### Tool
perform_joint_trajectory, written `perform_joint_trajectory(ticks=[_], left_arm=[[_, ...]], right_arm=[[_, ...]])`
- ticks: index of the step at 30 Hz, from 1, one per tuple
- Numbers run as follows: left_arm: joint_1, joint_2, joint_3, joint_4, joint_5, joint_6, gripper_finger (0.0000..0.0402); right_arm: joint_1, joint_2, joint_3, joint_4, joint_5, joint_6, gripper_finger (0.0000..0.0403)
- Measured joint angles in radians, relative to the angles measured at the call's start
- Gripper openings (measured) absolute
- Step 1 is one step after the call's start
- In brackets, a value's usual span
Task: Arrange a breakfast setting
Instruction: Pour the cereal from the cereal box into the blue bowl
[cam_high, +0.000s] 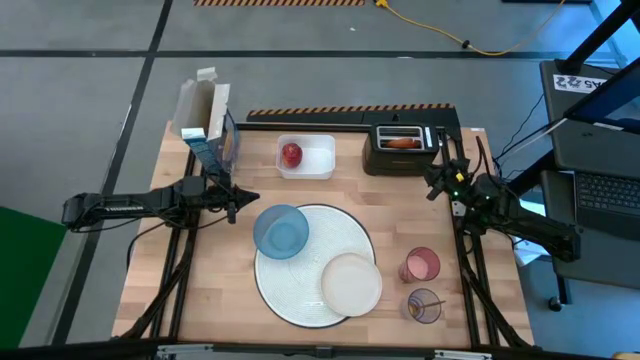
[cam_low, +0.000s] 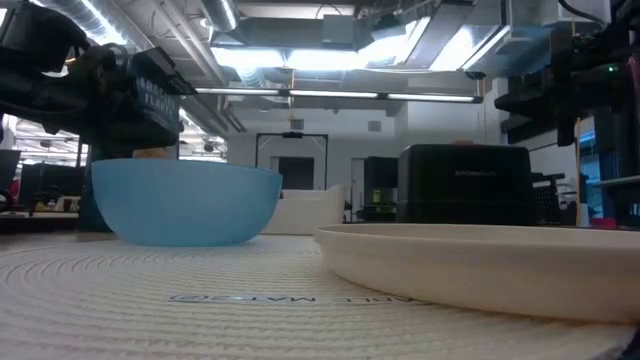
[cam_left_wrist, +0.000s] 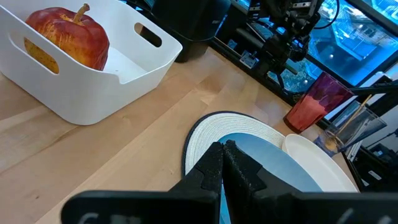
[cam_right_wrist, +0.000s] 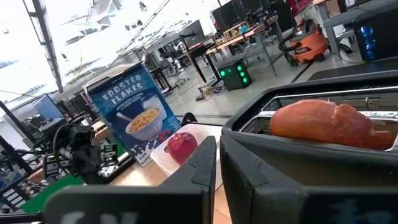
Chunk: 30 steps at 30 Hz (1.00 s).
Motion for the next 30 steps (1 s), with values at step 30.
perform_joint_trajectory(ticks=[30], left_arm=[[-0.001,0.0,0.0,0.583,0.128,-0.611,0.0]], right_arm=[[0.0,0.0,0.0,0.002,-0.027,0.002,0.0026]])
